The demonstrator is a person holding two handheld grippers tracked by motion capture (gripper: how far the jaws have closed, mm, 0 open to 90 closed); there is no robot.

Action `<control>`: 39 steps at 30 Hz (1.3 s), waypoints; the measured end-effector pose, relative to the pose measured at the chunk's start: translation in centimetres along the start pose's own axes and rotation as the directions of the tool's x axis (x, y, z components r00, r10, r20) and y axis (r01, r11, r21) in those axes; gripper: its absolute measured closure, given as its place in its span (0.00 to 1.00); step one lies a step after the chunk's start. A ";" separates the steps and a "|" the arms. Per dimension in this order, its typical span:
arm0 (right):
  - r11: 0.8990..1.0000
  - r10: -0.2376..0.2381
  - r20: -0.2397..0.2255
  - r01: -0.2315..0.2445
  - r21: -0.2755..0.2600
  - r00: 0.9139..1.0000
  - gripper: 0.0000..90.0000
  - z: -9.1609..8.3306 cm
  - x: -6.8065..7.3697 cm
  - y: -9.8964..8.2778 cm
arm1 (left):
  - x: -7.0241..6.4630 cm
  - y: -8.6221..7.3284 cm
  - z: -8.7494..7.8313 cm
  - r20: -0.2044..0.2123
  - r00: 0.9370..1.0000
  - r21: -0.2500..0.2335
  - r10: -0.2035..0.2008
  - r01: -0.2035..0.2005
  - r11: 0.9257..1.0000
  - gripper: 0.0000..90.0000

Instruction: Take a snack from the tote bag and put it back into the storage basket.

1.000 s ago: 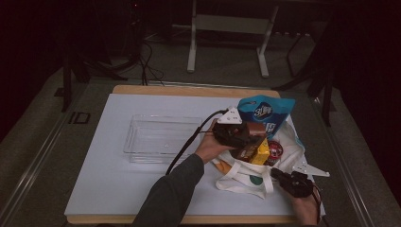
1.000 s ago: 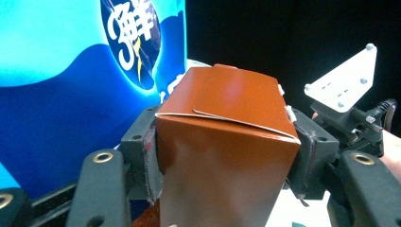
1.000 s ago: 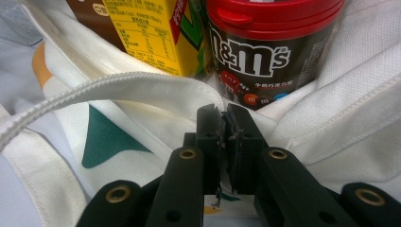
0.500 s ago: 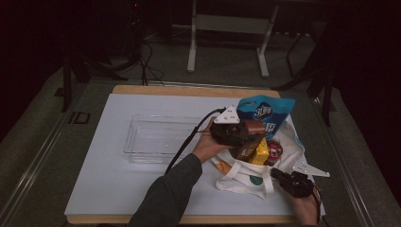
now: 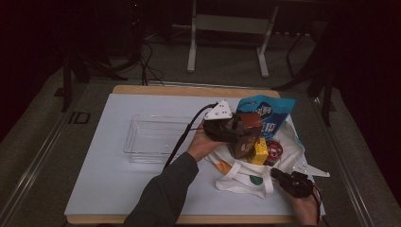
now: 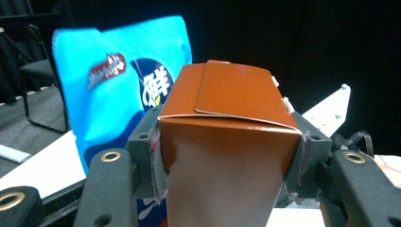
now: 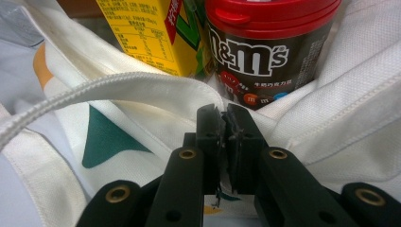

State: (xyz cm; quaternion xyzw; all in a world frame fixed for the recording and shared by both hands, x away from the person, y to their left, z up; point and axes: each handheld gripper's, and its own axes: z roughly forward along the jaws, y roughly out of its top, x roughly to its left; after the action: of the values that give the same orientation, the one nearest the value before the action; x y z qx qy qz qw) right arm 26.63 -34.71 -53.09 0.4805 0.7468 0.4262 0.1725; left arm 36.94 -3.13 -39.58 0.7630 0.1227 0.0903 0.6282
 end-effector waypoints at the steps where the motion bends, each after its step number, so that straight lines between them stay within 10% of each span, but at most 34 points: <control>1: 1.000 0.000 0.001 0.000 0.000 1.000 0.94 0.0 0.0 0.0 | 0.0 0.2 -0.1 -0.008 1.000 0.002 0.000 0.000 1.000 0.48; 39: 1.000 0.001 0.001 -0.001 -0.005 1.000 0.94 0.0 0.0 0.0 | -0.6 3.0 -4.7 0.023 0.999 -0.047 -0.022 0.023 0.999 0.48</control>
State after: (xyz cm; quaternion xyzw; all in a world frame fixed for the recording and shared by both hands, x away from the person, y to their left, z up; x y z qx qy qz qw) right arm 26.62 -34.71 -53.12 0.4807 0.7455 0.4276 0.1740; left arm 35.18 0.52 -35.75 0.7474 0.1223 0.0775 0.6484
